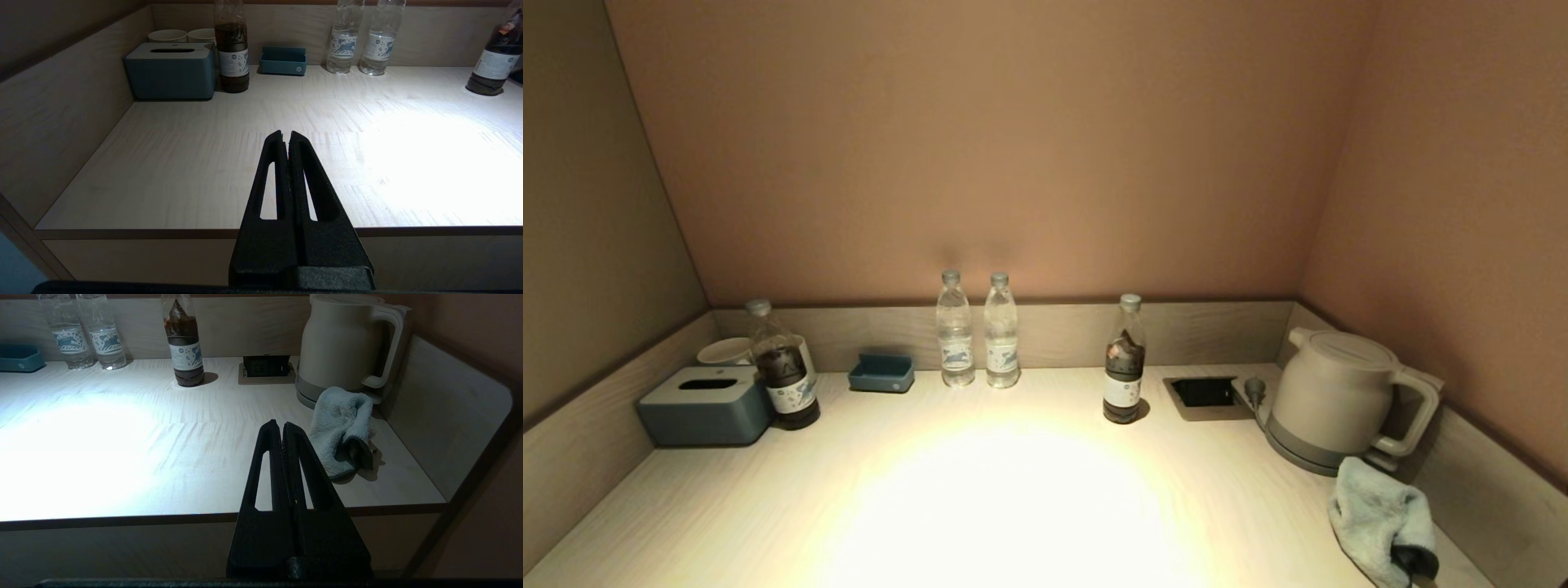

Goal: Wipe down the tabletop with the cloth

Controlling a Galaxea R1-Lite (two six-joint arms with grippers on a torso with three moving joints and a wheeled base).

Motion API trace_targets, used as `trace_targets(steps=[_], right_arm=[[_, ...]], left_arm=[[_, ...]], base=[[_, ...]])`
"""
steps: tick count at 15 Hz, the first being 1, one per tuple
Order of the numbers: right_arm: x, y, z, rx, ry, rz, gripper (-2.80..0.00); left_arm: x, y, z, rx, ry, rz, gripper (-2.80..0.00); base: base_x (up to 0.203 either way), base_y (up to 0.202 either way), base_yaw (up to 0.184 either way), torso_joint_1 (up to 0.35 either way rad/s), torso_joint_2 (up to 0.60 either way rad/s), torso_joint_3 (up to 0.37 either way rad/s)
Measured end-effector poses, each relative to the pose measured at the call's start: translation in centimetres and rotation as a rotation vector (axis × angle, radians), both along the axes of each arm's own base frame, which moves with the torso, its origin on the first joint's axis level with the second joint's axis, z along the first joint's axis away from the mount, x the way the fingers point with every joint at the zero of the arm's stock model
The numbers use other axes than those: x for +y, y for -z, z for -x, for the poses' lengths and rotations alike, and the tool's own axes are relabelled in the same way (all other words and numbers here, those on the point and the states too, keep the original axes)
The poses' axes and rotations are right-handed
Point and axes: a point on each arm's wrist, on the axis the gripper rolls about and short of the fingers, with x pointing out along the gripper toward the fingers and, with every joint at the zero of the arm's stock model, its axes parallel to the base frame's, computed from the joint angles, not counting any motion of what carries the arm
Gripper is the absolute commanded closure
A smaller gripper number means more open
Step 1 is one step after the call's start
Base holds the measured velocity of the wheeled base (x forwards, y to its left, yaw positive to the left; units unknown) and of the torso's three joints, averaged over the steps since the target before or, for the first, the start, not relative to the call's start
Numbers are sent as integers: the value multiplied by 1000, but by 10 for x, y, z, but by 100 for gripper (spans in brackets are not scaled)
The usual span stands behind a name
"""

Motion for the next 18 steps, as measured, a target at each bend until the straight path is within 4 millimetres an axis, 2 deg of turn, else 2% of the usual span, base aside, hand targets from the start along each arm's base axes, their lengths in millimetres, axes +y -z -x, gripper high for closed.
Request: trace_targets(steps=[18], right_arm=[[0,0,0,-1,-1,5,0]], left_arm=[[0,0,0,0,1,0,0]], base=[[0,0,0,0,0,0]])
